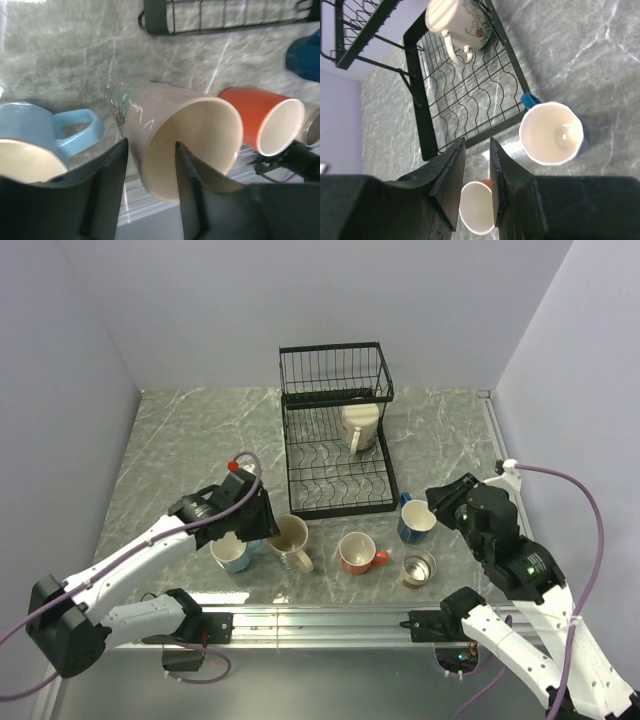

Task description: Load the cups into the dish rack

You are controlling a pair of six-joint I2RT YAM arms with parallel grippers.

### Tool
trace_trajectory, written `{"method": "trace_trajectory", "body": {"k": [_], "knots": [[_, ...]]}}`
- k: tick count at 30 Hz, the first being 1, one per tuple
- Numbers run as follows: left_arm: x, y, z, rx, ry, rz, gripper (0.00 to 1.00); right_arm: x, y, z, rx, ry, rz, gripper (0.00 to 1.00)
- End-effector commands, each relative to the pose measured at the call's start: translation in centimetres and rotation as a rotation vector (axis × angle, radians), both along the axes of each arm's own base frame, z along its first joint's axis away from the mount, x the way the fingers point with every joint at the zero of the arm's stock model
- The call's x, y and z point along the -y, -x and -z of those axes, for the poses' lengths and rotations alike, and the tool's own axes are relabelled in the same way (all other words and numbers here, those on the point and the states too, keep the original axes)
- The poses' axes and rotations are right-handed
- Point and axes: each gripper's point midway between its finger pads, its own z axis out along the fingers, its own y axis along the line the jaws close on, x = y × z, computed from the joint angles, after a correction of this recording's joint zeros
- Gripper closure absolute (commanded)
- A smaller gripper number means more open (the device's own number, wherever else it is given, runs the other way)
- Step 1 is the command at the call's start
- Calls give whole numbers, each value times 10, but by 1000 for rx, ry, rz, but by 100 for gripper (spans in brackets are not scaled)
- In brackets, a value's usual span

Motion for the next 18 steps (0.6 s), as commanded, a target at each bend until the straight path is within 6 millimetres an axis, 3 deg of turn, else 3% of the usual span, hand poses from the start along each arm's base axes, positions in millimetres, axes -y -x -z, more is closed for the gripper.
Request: {"method": "trace_trajectory", "body": {"k": [1,6,7,10,13,15,16,18], "knots": [[4,-2,14,-3,-55,-2,61,10,15,7,-33,6,16,67],[13,-2,29,-47,-93,8,89,16,24,-4,-20,16,16,69],[15,-2,29,-48,-87,11,100,18,26,-5,-18,20,14,69],[18,-8,13,-18,-64,0,100,16,30,-11,-3,-1,-3,71],[14,-16,-19,49,-66,-13,100,1,34,-20,20,-54,-77,68],[13,-21,-49,102,-41,-9,100,-14,35,-27,41,-102,-146,59],[14,-22,-61,123,-19,-8,100,-31,37,-39,74,-166,-227,54],[25,-26,-102,208,97,16,100,-48,39,-50,100,-230,-306,41]]}}
